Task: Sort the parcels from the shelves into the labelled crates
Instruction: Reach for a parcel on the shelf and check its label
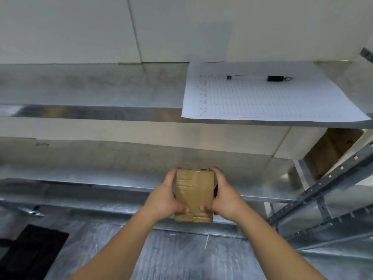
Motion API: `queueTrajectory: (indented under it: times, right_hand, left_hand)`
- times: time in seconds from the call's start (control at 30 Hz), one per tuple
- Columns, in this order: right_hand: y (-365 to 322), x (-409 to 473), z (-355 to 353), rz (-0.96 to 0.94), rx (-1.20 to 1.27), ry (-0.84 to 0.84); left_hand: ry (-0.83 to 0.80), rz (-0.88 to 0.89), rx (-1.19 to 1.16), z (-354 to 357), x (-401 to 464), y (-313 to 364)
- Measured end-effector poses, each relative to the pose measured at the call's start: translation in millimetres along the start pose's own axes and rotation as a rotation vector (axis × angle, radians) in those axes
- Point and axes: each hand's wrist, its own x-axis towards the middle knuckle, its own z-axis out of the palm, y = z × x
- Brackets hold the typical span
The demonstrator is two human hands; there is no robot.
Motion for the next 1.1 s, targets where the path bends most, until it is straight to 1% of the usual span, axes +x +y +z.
queueTrajectory:
  times: [0.1, 0.17, 0.23, 0.33, 0.4, 0.5, 0.57, 0.63, 0.7, 0.77, 0.83, 0.9, 0.97, 1.1]
  right_hand:
    - [-33.9, -3.8, 34.6, -0.130, -0.036, 0.029]
    - [-61.5, -7.1, 62.2, -0.175, -0.046, 0.027]
    - [-88.0, -9.9, 92.0, -0.202, -0.038, 0.007]
    - [-127.8, -16.2, 141.4, -0.299, -0.127, -0.033]
    - [-151.1, -22.0, 176.3, -0.355, -0.152, -0.068]
    - [-185.3, -35.9, 225.7, -0.397, -0.073, -0.191]
    - [-207.6, -44.5, 257.8, -0.433, -0.046, -0.263]
    - [-230.8, -52.1, 291.4, -0.487, -0.076, -0.325]
    - [-253.5, -61.6, 323.5, -0.537, -0.119, -0.388]
    - [-275.0, -74.9, 353.8, -0.583, -0.177, -0.486]
    - [-293.7, -90.7, 383.6, -0.653, -0.228, -0.568]
    - [-307.1, -102.2, 413.6, -0.727, -0.250, -0.613]
    - [-317.2, -111.0, 441.7, -0.772, -0.288, -0.655]
    - [-336.6, -122.1, 491.9, -0.870, -0.324, -0.726]
  left_hand:
    - [0.134, 0.036, -0.001, -30.0, -33.3, -28.8]
    - [0.231, 0.021, -0.058, -52.9, -58.2, -47.4]
    - [0.288, -0.023, -0.115, -78.5, -84.8, -65.4]
    - [0.358, -0.073, -0.017, -113.6, -124.2, -101.4]
    - [0.424, -0.113, -0.023, -134.9, -150.3, -128.8]
    - [0.480, -0.188, -0.151, -165.9, -195.8, -167.1]
    - [0.496, -0.189, -0.218, -184.3, -229.1, -189.3]
    - [0.531, -0.175, -0.245, -199.7, -261.6, -211.1]
    - [0.597, -0.187, -0.270, -212.8, -292.2, -233.4]
    - [0.671, -0.204, -0.289, -226.2, -322.3, -251.3]
    - [0.735, -0.202, -0.236, -238.6, -352.2, -262.7]
    - [0.800, -0.211, -0.174, -250.2, -377.8, -274.7]
    - [0.847, -0.264, -0.131, -257.8, -397.5, -290.2]
    - [0.857, -0.389, -0.073, -268.6, -431.1, -322.5]
